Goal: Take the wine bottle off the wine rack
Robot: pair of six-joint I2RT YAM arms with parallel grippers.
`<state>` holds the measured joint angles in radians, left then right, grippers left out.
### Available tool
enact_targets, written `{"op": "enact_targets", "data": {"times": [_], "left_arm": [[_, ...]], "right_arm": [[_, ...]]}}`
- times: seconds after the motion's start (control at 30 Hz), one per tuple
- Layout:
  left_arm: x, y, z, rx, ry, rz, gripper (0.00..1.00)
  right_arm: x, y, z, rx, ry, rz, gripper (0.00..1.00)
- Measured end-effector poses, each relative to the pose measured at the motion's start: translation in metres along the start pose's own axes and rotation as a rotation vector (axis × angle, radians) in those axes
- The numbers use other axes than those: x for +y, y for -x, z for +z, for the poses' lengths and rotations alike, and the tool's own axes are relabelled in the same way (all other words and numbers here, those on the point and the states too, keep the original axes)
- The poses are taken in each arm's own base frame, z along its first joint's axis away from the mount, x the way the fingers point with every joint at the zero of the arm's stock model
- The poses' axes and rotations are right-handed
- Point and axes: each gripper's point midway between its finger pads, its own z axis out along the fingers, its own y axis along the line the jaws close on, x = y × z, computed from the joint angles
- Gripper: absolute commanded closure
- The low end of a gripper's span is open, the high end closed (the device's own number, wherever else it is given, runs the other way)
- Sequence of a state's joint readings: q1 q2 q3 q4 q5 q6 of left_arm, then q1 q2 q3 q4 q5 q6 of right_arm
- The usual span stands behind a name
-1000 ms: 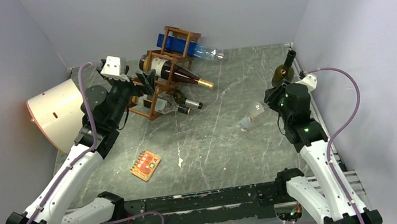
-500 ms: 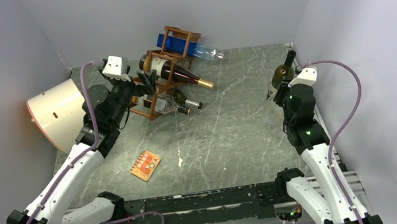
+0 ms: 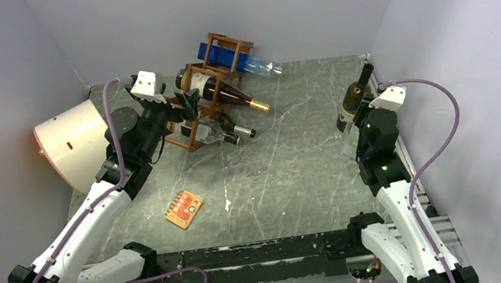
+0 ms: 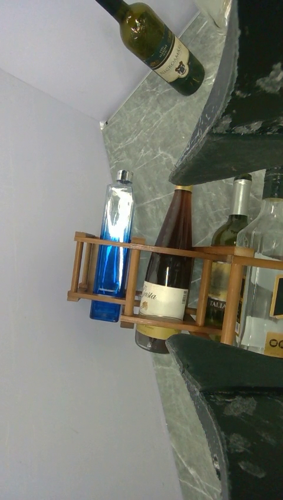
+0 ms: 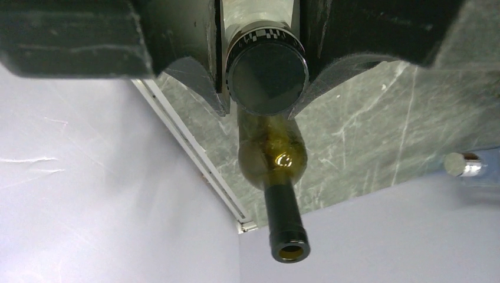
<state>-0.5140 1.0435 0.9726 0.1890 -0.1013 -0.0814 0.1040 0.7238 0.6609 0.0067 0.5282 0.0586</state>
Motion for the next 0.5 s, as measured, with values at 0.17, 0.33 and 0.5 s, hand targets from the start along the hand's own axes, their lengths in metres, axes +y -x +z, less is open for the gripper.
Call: {"op": "enact_targets", "data": {"times": [0.17,0.33,0.5], "left_arm": [[0.0,0.0,0.0,0.0,-0.001,0.0,0.01],[0.0,-0.001,0.001,0.002,-0.001,0.0,0.01],[-0.001,-0.006,0.003,0.014,-0.002,0.001,0.01]], "right_arm": [[-0.011,-0.004,0.011,-0.009,-0.048,-0.003,1.0],[-0.023,-0.003,0.02,-0.028,-0.094,0.008,1.0],[-0.03,-0.012,0.027,-0.033,-0.11,0.017,1.0]]}}
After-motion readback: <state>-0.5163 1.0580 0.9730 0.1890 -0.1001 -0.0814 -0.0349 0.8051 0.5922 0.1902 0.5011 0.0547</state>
